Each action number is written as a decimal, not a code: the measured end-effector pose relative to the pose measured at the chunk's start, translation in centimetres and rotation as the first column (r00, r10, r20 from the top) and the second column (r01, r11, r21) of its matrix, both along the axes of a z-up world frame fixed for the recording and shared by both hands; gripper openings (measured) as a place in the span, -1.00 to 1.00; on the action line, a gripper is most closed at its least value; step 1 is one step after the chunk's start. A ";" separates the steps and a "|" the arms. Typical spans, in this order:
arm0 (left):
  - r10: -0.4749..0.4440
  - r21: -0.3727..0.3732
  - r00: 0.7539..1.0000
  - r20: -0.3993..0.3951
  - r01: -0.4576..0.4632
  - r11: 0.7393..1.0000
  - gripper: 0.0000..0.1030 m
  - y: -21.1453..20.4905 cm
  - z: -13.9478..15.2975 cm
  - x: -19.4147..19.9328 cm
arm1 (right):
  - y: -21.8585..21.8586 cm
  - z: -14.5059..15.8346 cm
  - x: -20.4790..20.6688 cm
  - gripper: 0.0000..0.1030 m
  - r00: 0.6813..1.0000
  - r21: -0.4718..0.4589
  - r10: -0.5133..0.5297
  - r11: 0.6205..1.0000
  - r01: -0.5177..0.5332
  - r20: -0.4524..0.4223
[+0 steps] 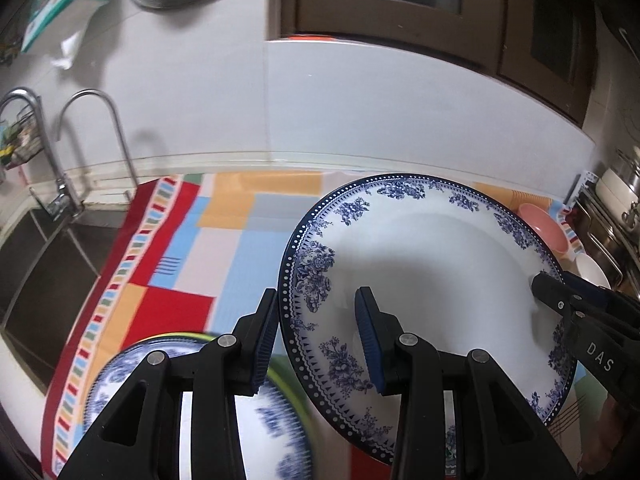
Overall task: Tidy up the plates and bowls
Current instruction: 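Lift the floral plate with both grippers and carry it over the plate stack, then lower the floral plate onto the plate stack and open both grippers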
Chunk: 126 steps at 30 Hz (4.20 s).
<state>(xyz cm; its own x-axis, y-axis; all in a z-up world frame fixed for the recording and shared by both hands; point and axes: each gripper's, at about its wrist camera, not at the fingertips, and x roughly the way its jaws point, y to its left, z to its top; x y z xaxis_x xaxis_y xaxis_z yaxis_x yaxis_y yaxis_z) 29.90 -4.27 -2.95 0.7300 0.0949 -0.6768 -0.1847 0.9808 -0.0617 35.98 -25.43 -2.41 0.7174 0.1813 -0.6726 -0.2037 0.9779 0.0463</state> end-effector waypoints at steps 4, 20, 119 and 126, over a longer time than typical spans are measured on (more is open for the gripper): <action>0.022 -0.001 1.000 0.007 -0.022 1.000 -0.25 2.1 0.2 -1.6 | 2.3 0.5 -1.4 -0.27 1.000 0.001 0.028 1.000 -0.028 0.009; 0.110 0.006 0.994 0.009 -0.110 0.994 -0.25 10.2 0.9 -6.9 | 10.7 1.9 -5.7 -0.27 0.993 0.007 0.118 0.993 -0.118 0.026; 0.062 0.070 0.967 -0.248 -0.046 0.996 0.15 14.1 -4.2 -10.3 | 18.5 -4.8 -8.3 0.02 0.927 -0.073 0.250 0.957 -0.280 -0.281; 0.024 0.073 0.978 -0.207 -0.009 0.997 0.15 12.7 -3.0 -9.3 | 17.1 -3.8 -8.1 0.02 0.946 -0.066 0.221 0.968 -0.243 -0.238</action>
<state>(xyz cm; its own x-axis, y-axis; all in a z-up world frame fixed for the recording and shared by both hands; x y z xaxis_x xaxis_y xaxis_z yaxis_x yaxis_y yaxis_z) 20.58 8.39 -5.96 0.5722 0.1591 -0.8045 -0.2020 0.9781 0.0498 27.91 -8.30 -6.23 0.4890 0.2535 -0.8347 -0.4203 0.9069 0.0292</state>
